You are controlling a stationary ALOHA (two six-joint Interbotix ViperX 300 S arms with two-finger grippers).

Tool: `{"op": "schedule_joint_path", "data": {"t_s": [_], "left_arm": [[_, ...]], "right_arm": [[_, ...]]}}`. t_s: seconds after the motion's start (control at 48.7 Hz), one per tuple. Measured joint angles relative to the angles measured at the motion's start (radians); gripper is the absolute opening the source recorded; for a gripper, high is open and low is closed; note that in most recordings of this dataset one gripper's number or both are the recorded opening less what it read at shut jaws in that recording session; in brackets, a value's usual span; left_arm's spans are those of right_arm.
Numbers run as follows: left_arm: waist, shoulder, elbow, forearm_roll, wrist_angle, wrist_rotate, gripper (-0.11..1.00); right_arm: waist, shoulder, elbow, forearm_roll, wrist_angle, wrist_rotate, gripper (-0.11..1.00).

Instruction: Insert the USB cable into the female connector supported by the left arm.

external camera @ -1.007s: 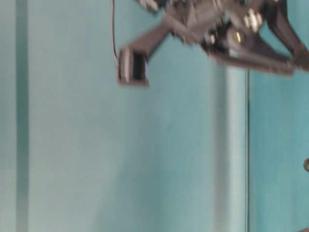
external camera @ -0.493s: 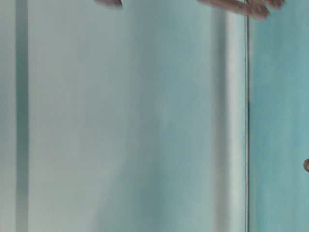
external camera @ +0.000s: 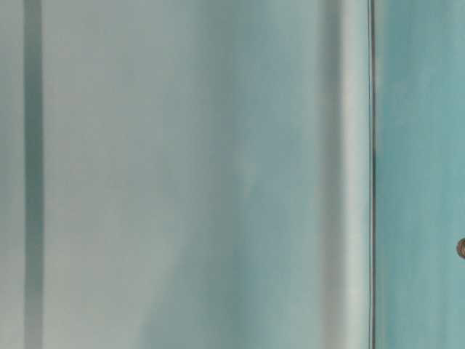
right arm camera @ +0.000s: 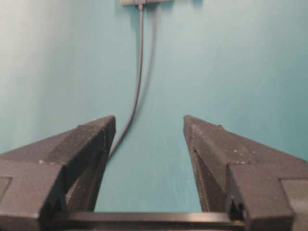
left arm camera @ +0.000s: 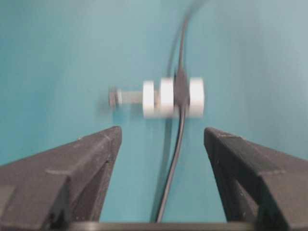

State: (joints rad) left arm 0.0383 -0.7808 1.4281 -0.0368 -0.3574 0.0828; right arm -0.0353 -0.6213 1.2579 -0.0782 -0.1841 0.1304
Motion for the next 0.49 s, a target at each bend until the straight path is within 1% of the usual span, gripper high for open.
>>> {"op": "schedule_joint_path", "data": {"t_s": [0.144, 0.288, 0.39, 0.493], "left_arm": [[0.000, -0.144, 0.000, 0.000, 0.037, 0.000, 0.77], [-0.002, -0.262, 0.020, 0.000, 0.052, 0.002, 0.77], [-0.002, -0.310, 0.035, 0.000, 0.044, 0.000, 0.77], [-0.002, -0.322, 0.038, 0.002, 0.020, 0.000, 0.77]], "right_arm": [[0.005, -0.060, 0.011, -0.002, 0.089, -0.006, 0.63], [0.006, -0.120, 0.049, -0.002, 0.103, -0.005, 0.63], [0.008, -0.173, 0.067, -0.002, 0.103, -0.005, 0.63], [0.008, -0.232, 0.077, -0.002, 0.104, -0.008, 0.63]]}}
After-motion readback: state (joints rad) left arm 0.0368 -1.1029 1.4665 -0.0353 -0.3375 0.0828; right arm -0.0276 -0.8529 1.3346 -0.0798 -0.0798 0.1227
